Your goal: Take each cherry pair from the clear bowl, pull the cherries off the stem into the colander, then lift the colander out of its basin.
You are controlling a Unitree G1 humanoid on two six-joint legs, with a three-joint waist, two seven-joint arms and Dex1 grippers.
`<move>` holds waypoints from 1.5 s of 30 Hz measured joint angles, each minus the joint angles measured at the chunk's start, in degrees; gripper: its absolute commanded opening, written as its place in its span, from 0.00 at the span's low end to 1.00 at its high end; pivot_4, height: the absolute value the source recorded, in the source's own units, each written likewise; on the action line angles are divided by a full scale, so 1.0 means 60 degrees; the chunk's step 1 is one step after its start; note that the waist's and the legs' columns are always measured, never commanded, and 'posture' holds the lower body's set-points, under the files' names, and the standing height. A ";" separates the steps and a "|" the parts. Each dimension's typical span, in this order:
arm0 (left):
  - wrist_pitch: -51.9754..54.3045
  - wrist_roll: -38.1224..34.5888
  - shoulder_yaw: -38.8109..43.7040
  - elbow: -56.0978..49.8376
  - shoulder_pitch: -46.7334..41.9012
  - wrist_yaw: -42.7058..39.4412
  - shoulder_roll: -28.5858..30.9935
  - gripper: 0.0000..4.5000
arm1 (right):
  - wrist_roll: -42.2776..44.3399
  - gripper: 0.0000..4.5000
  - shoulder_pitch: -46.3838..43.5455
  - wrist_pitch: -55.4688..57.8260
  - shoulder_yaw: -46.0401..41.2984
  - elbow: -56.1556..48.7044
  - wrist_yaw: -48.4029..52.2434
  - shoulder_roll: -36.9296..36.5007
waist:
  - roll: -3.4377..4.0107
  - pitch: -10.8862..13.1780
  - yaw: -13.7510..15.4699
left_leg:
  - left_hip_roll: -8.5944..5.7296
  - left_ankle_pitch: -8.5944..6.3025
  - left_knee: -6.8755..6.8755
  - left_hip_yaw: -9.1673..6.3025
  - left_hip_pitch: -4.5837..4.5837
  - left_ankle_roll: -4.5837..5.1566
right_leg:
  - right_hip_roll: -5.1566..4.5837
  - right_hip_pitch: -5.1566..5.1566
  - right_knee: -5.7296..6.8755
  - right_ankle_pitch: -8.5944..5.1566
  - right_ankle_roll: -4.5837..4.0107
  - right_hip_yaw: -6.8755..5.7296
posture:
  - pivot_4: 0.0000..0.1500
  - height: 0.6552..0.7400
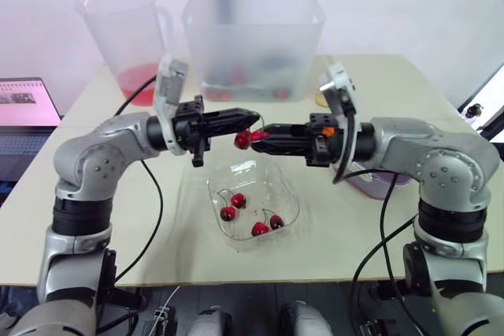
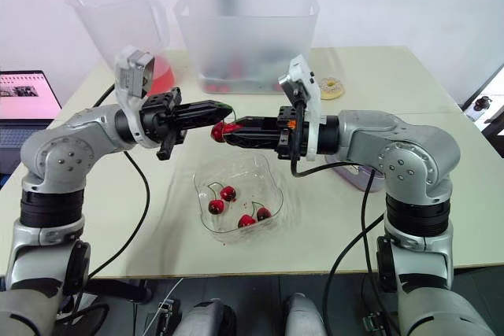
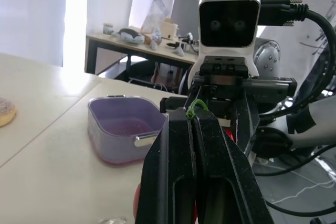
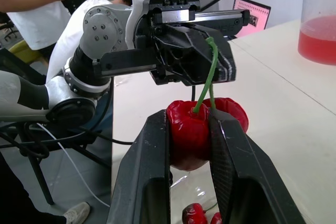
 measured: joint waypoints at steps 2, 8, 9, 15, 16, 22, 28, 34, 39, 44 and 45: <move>-0.0001 0.0001 0.0000 0.0000 0.0000 -0.0002 -0.0029 0.00 | 0.0070 0.16 0.0000 -0.0024 0.0028 0.0015 -0.0051 -0.0038 | 0.0000 0.0000 -0.0002 | 0.0000 0.0000 0.0000 -0.0001 0.0000 0.0000 | 0.0000 0.0000 0.0000 0.0000 0.0000 0.0000 | 1.00 0.39; -0.0008 0.0001 0.0003 -0.0001 0.0030 -0.0007 -0.0037 0.00 | 0.0080 0.16 0.0114 -0.0180 0.0181 0.0088 -0.0107 -0.0172 | 0.0000 0.0000 0.0005 | 0.0000 0.0000 0.0000 -0.0001 0.0000 0.0000 | 0.0000 0.0000 0.0000 0.0000 0.0000 0.0001 | 1.00 0.39; -0.0008 0.0001 0.0003 -0.0002 0.0043 -0.0007 -0.0037 0.00 | 0.0079 0.16 0.0148 -0.0200 0.0214 0.0097 -0.0107 -0.0212 | 0.0000 0.0000 0.0004 | 0.0000 0.0000 0.0000 0.0000 0.0000 0.0001 | 0.0000 0.0000 0.0000 0.0000 0.0000 0.0001 | 1.00 0.39; -0.0017 -0.0002 0.0017 -0.0004 0.0063 -0.0010 -0.0045 0.00 | 0.0078 0.16 0.0448 -0.0243 0.0545 0.0155 -0.0091 -0.0492 | 0.0000 0.0000 -0.0001 | 0.0000 -0.0001 -0.0001 0.0000 0.0000 0.0002 | 0.0000 0.0000 0.0000 0.0000 0.0000 0.0002 | 1.00 0.39; -0.0018 -0.0003 0.0018 -0.0005 0.0063 -0.0011 -0.0046 0.00 | 0.0079 0.16 0.0487 -0.0246 0.0599 0.0160 -0.0078 -0.0517 | 0.0000 0.0000 0.0000 | 0.0000 -0.0001 -0.0001 0.0000 0.0000 0.0002 | 0.0000 0.0000 -0.0001 0.0000 0.0000 0.0002 | 1.00 0.39; -0.0030 -0.0003 0.0019 -0.0005 0.0063 -0.0012 -0.0050 0.00 | 0.0055 0.16 0.0851 -0.0374 0.0949 0.0153 0.0171 -0.0931 | -0.0002 0.0001 0.0008 | 0.0000 -0.0001 -0.0001 -0.0001 0.0000 0.0003 | 0.0000 0.0000 -0.0003 0.0000 0.0000 0.0002 | 1.00 0.39; -0.0031 -0.0008 0.0029 -0.0019 0.0066 0.0019 -0.0057 0.00 | -0.0457 0.16 0.1196 -0.1050 0.0816 0.0549 0.0748 -0.2564 | -0.0006 0.0004 0.0088 | -0.0003 -0.0004 0.0002 0.0004 -0.0001 0.0007 | -0.0002 0.0000 -0.0011 0.0000 0.0000 0.0007 | 1.00 0.39; -0.0017 -0.0117 0.0470 -0.0048 0.0324 0.0219 0.0159 0.00 | -0.3071 0.16 0.1496 -0.3499 0.0445 0.3816 0.1701 -0.5607 | -0.0011 0.0007 0.0201 | -0.0003 -0.0010 0.0003 0.0022 0.0001 0.0019 | -0.0002 -0.0001 -0.0017 -0.0001 0.0001 0.0019 | 1.00 0.39; -0.0023 -0.0215 0.0552 -0.0245 0.0449 0.0470 0.0152 0.00 | -0.4809 0.16 0.1642 -0.5429 0.1249 0.5847 0.2443 -0.5921 | -0.0010 0.0008 0.0109 | 0.0010 -0.0009 -0.0006 0.0036 0.0015 0.0016 | 0.0002 -0.0004 -0.0012 -0.0001 0.0001 0.0024 | 1.00 0.39; -0.0022 -0.0318 0.0614 -0.0618 0.0845 0.0802 0.0140 0.00 | -0.6165 0.16 0.1533 -0.6757 0.2080 0.7544 0.2658 -0.5325 | -0.0005 0.0014 0.0137 | 0.0010 -0.0006 -0.0002 0.0038 0.0013 0.0010 | 0.0000 -0.0006 -0.0012 -0.0001 0.0001 0.0025 | 1.00 0.39; -0.0022 -0.0358 0.0624 -0.0689 0.0872 0.0870 0.0133 0.00 | -0.6293 0.16 0.1493 -0.6879 0.2176 0.7708 0.2738 -0.5231 | -0.0001 0.0016 0.0142 | 0.0010 -0.0005 -0.0001 0.0038 0.0013 0.0009 | -0.0001 -0.0006 -0.0012 -0.0001 0.0001 0.0025 | 1.00 0.39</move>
